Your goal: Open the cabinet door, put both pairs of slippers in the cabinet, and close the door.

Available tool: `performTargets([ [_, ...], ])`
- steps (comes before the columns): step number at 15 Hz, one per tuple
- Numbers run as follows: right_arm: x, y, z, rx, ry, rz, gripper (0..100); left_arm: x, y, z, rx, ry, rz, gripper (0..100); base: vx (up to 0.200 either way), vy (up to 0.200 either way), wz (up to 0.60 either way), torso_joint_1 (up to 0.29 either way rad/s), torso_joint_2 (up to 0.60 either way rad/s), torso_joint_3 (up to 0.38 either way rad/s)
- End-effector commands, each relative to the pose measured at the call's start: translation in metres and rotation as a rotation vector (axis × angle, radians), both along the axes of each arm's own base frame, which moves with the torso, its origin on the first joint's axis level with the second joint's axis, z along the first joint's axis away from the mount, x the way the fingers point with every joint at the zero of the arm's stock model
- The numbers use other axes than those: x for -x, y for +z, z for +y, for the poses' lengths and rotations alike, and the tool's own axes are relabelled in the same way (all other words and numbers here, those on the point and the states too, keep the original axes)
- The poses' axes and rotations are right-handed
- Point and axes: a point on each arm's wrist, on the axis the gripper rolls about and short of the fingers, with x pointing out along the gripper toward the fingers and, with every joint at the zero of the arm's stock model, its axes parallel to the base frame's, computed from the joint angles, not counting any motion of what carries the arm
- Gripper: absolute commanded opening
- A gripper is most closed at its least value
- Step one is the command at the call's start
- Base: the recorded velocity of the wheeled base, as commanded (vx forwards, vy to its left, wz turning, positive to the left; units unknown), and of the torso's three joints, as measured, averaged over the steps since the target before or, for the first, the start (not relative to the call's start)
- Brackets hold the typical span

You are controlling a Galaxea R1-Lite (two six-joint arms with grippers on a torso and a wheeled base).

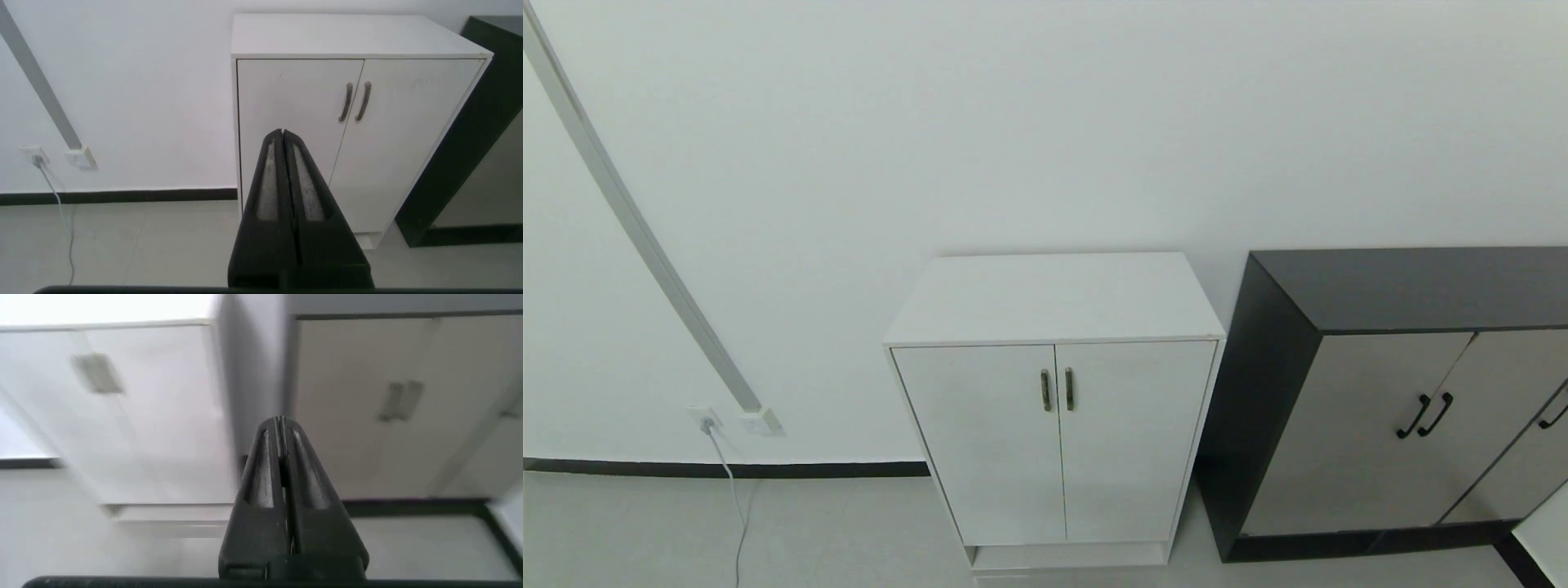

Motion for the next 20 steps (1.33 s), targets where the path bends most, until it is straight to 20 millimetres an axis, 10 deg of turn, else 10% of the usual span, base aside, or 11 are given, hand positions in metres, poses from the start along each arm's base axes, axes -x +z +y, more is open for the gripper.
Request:
performTargets([
  [1,-0.0001,-0.0024,0.0001,-0.004,0.017,0.013,0,-0.0001,0.0000,0.0000,0.001,0.001,0.001,0,0.000,0.000,0.00,0.000,0.00,0.000],
  [20,0.0072,-0.0044,-0.0005,-0.029,-0.149,-0.085,0,-0.0001,0.0000,-0.0001,-0.011,-0.003,0.001,0,0.000,0.000,0.00,0.000,0.00,0.000],
])
